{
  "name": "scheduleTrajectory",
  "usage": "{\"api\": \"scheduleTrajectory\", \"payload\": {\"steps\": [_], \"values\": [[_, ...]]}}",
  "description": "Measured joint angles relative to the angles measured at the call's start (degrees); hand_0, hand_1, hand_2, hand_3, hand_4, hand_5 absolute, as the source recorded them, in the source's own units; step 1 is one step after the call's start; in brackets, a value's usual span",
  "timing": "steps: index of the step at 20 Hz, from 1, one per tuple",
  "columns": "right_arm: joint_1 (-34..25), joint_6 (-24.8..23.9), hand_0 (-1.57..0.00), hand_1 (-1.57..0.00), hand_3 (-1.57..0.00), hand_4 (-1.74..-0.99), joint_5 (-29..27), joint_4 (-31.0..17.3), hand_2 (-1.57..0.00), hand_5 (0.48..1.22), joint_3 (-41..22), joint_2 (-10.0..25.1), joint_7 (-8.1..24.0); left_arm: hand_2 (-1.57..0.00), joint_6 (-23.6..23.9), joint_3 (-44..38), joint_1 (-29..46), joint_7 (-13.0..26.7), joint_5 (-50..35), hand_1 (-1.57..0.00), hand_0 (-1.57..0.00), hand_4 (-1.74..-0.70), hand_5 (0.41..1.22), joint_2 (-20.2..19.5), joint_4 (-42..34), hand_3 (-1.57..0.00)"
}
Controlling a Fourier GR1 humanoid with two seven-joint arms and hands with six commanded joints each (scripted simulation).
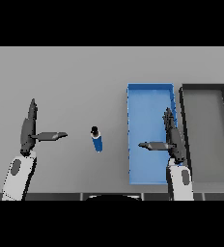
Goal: Pick up the blue pipe and place it into the blue bin.
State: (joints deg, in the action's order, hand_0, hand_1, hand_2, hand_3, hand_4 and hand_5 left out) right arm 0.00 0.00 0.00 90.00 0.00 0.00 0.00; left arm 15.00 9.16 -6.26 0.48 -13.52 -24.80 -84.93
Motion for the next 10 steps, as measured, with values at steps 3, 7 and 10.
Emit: {"api": "scheduleTrajectory", "payload": {"steps": [3, 7, 10], "values": [[-0.15, -0.11, 0.0, 0.0, 0.0, -1.222, 0.04, -0.09, 0.0, 0.603, -0.04, -0.07, 0.08, 0.0, -0.07, -0.11, -0.12, -0.39, -0.06, 0.0, 0.0, -1.01, 0.586, -0.04, 0.15, 0.0], [1.41, 1.67, 0.0, 0.0, 0.0, -1.227, 2.94, 1.34, 0.0, 0.603, -1.41, 3.7, -3.64, 0.0, -6.27, 1.76, 2.02, -4.56, 0.43, 0.0, 0.0, -1.01, 0.588, -3.5, -0.29, 0.0], [4.12, 3.58, 0.0, 0.0, 0.0, -1.232, 6.3, 5.01, 0.0, 0.599, -4.44, 6.33, -4.59, 0.0, -13.44, 3.2, 2.78, -7.45, 1.07, 0.0, 0.0, -1.01, 0.589, -8.71, -0.28, 0.0]]}}
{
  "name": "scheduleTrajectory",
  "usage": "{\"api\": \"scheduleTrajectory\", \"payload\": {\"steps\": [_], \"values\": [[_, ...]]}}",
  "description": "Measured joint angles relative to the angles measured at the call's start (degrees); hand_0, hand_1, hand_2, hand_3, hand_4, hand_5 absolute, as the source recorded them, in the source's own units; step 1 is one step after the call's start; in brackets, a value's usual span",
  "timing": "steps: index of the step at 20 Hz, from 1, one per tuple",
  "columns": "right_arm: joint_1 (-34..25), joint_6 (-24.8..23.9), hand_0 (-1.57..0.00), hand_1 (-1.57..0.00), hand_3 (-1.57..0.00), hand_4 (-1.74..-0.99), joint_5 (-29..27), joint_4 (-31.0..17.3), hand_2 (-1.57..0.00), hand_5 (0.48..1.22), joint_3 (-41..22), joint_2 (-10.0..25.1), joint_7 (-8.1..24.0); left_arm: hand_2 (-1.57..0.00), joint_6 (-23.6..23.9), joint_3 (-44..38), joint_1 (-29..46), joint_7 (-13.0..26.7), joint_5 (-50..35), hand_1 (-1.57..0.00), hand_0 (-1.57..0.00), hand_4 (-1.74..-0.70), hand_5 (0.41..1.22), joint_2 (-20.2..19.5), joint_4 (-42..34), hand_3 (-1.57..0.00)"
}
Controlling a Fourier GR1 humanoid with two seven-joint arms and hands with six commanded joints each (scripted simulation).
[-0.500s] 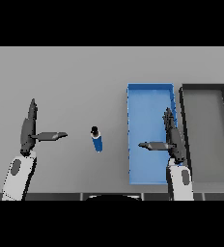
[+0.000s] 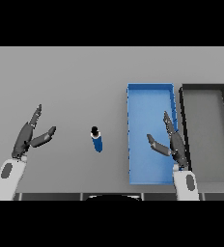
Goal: Pick up the blue pipe and place it into the blue bin.
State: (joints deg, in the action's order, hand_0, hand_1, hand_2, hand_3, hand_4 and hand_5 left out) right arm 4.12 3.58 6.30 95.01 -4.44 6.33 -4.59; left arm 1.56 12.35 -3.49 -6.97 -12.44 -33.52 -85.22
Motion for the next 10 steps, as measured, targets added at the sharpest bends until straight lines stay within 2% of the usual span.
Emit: {"api": "scheduleTrajectory", "payload": {"steps": [2, 6, 8, 10], "values": [[-0.26, 0.19, 0.0, 0.0, 0.0, -1.23, 0.33, 0.52, 0.0, 0.595, -0.36, 0.34, 1.73, 0.0, -1.37, 0.51, 0.55, -0.77, 0.28, 0.0, 0.0, -1.01, 0.587, -0.64, 0.17, 0.0], [1.11, 0.27, 0.0, 0.0, 0.0, -1.216, 0.9, 1.45, 0.0, 0.587, -0.56, 1.03, 1.26, 0.0, -5.76, 0.71, 1.85, -3.52, -2.13, 0.0, 0.0, -1.02, 0.587, -1.75, -0.84, 0.0], [0.69, 0.14, 0.0, 0.0, 0.0, -1.22, 1.3, 1.65, 0.0, 0.589, -0.71, 1.18, 1.14, 0.0, -8.72, 2.75, 2.25, -3.54, -1.85, 0.0, 0.0, -1.02, 0.573, -2.84, -3.13, 0.0], [0.44, 0.42, 0.0, 0.0, 0.0, -1.223, 1.18, 1.46, 0.0, 0.601, -0.87, 1.04, 0.5, 0.0, -10.67, 4.98, 2.18, -1.75, -1.07, 0.0, 0.0, -1.04, 0.548, -3.25, -4.69, 0.0]]}}
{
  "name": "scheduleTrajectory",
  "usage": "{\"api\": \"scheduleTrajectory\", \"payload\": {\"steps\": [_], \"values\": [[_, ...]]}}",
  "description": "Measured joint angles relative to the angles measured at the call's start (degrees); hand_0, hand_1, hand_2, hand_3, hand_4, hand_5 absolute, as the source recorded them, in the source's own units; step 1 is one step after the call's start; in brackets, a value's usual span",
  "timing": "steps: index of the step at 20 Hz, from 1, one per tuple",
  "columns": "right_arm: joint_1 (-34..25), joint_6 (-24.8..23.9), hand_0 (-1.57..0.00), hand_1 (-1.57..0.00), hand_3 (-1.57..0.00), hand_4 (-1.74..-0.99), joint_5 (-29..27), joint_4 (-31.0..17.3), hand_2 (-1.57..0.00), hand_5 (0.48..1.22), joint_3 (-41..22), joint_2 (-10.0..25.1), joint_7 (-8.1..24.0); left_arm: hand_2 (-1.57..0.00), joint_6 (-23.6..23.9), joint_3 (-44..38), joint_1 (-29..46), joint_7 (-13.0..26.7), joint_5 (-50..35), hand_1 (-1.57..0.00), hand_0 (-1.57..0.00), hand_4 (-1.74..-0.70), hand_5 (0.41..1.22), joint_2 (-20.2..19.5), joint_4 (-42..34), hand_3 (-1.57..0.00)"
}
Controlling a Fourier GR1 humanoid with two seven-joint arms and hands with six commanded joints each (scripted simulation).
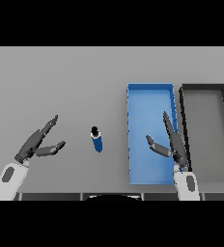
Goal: Pick up the blue pipe and place it into the blue bin.
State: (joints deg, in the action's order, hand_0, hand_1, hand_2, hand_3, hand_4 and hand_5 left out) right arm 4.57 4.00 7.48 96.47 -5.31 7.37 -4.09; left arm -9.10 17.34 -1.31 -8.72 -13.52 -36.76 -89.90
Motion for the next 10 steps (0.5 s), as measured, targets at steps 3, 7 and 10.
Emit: {"api": "scheduleTrajectory", "payload": {"steps": [3, 7, 10], "values": [[0.05, 0.47, 0.0, 0.0, 0.0, -1.233, -0.01, -0.42, 0.0, 0.604, 0.34, 0.8, -1.92, 0.0, -2.47, 2.73, -0.22, 4.35, -0.21, 0.0, 0.0, -1.06, 0.498, -0.63, -2.92, 0.0], [0.06, 0.45, 0.0, 0.0, 0.0, -1.256, -0.33, 0.08, 0.0, 0.616, 0.26, 0.39, -1.77, 0.0, -4.21, 6.44, -1.23, 5.66, 1.33, 0.0, 0.0, -1.09, 0.463, 1.44, -3.9, 0.0], [-0.01, 0.32, 0.0, 0.0, 0.0, -1.263, -0.4, 0.02, 0.0, 0.617, 0.27, 0.06, -1.35, 0.0, -4.01, 9.48, -2.35, 7.21, 3.65, 0.0, 0.0, -1.11, 0.447, 4.4, -3.76, 0.0]]}}
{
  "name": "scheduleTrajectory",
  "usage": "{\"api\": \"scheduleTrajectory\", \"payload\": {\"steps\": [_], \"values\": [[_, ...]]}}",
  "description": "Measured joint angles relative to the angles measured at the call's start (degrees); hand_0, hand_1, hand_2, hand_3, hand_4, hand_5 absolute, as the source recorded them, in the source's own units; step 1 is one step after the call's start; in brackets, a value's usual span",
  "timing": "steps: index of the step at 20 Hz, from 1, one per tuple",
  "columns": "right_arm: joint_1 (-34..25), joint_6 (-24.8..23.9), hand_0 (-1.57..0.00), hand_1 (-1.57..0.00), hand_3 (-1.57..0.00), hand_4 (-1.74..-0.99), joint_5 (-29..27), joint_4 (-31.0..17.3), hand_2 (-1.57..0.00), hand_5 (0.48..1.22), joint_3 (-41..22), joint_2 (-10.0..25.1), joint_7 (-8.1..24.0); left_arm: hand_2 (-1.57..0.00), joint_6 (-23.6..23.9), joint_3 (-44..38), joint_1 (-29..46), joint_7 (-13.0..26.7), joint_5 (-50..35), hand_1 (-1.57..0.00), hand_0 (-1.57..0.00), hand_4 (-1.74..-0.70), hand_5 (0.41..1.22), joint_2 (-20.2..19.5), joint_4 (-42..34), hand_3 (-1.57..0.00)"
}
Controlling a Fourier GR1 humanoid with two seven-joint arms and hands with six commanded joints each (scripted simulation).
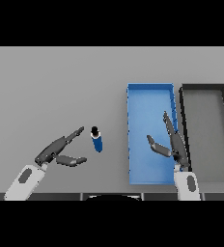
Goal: Pick up the blue pipe and place it into the blue bin.
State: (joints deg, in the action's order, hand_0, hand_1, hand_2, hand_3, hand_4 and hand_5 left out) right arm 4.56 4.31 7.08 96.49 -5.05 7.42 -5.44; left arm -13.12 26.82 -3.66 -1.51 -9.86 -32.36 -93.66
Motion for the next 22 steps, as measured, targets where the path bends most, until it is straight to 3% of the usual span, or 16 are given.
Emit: {"api": "scheduleTrajectory", "payload": {"steps": [10, 14, 16, 18, 20, 22], "values": [[0.99, -0.06, 0.0, 0.0, 0.0, -1.274, -0.21, 0.48, 0.0, 0.603, -0.07, -0.61, 0.42, 0.0, -0.64, 4.11, -6.06, 1.11, 2.48, 0.0, 0.0, -1.11, 0.444, 10.95, 9.61, 0.0], [2.17, 0.3, 0.0, 0.0, 0.0, -1.264, -0.56, 1.16, 0.0, 0.598, 0.25, -0.03, -0.57, 0.0, 1.32, 5.26, -8.52, -2.67, 6.71, 0.0, 0.0, -1.08, 0.459, 14.19, 14.53, 0.0], [1.0, 0.39, 0.0, 0.0, 0.0, -1.267, -0.95, 0.57, 0.0, 0.6, 0.56, 0.02, 1.22, -0.02, 0.37, 4.82, -9.83, -3.77, 5.03, 0.0, 0.0, -1.11, 0.507, 16.31, 16.17, -0.02], [1.6, 0.36, 0.0, 0.0, 0.0, -1.261, -0.69, 0.42, 0.0, 0.6, 0.48, -0.03, -0.05, -0.29, 0.49, 4.02, -10.41, -4.35, 3.45, -0.16, -0.02, -1.21, 0.607, 18.36, 17.41, -0.26], [0.99, -0.02, 0.0, 0.0, 0.0, -1.259, -0.45, -0.07, 0.0, 0.602, 0.63, -0.16, -0.47, -0.7, 0.6, 3.1, -10.67, -4.39, 1.62, -0.59, -0.44, -1.35, 0.828, 20.81, 19.41, -0.72], [0.76, 0.05, 0.0, 0.0, 0.0, -1.261, -0.33, 0.22, 0.0, 0.609, 0.47, -0.04, -0.02, -1.01, 1.86, 2.65, -9.91, -4.72, 0.95, -0.94, -0.85, -1.48, 0.969, 22.01, 19.3, -1.0]]}}
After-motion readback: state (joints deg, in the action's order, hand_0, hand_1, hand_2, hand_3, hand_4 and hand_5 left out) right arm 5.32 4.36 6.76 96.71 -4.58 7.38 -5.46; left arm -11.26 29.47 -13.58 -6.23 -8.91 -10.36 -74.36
